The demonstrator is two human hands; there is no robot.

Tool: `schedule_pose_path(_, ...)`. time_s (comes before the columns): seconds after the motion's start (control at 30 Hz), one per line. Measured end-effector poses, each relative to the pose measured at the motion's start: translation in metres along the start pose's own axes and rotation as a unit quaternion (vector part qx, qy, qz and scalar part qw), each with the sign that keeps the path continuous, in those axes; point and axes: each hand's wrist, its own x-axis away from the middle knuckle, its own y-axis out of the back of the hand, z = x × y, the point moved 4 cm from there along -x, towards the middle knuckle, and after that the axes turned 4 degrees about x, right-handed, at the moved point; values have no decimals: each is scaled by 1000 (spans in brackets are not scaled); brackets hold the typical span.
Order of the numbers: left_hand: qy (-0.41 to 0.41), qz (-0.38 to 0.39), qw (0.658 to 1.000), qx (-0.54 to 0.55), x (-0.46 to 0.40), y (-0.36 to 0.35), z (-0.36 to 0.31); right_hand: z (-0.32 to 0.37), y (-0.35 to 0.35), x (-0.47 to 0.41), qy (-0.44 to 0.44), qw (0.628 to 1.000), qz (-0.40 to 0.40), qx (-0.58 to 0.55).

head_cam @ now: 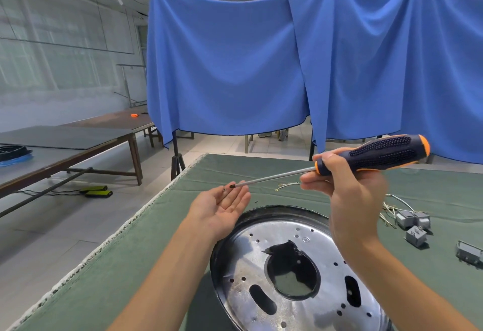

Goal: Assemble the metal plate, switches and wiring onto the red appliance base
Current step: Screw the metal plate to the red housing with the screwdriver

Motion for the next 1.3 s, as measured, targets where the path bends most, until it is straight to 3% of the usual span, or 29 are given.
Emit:
schedule_pose_path(0.5,19,32,993,115,13,-5,6,-4,-5,10,-3,1000,1,14)
schedule_pose_path(1.17,-53,-42,968,243,15,-10,10,-4,-22,32,53,994,93,28)
schedule_pose_path(1.3,-62,-42,970,229,14,-8,10,-5,-24,30,52,993,97,35)
